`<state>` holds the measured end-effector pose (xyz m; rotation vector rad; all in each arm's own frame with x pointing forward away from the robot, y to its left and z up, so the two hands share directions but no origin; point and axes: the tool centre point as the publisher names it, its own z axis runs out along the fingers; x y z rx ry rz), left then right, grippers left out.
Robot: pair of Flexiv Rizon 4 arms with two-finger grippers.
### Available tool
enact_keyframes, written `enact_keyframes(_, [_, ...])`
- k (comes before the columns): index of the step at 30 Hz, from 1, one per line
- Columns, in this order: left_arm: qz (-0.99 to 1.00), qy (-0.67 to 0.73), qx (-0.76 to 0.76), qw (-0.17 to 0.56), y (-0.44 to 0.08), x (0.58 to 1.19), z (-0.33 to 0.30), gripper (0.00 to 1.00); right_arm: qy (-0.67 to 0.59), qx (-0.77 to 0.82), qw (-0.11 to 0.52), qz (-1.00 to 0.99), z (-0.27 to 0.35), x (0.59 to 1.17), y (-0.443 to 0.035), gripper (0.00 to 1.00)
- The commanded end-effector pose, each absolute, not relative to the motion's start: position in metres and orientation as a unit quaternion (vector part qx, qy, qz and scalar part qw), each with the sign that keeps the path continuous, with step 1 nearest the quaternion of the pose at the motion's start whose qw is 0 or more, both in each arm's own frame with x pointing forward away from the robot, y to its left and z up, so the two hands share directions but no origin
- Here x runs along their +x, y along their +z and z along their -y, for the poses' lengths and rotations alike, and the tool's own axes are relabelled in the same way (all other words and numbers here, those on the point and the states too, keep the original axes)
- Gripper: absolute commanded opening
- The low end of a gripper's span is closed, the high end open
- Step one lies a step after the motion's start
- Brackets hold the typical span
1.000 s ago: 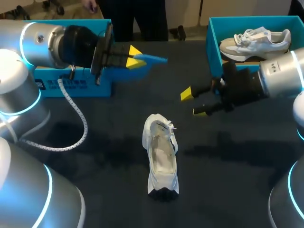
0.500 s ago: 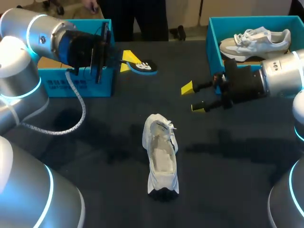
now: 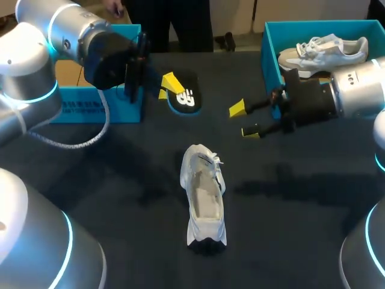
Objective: Take the shoe out of the shoebox, open the shoe tongue, remove and reinsert the insole, then place the shoe into the shoebox
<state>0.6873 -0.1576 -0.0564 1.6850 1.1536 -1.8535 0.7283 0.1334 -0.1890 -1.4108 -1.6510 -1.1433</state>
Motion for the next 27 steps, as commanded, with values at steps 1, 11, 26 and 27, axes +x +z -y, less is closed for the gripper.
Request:
enact_keyframes(1, [-0.397, -0.645, 0.626, 0.187, -0.061, 0.692, 0.160, 0.00, -0.438, -0.530, 0.344, 0.640, -0.130, 0.731, -0.182, 1.00])
enact_keyframes(11, [-0.430, -0.635, 0.573, 0.290, -0.073, 0.694, 0.158, 0.00, -0.443, -0.524, 0.351, 0.637, -0.127, 0.735, -0.185, 1.00])
enact_keyframes(26, [-0.457, -0.542, 0.552, 0.439, -0.089, 0.708, 0.177, 0.00, -0.450, -0.512, 0.370, 0.631, -0.117, 0.734, -0.188, 1.00])
enact_keyframes(27, [-0.457, -0.542, 0.552, 0.439, -0.089, 0.708, 0.177, 0.00, -0.449, -0.514, 0.371, 0.630, -0.116, 0.734, -0.187, 1.00])
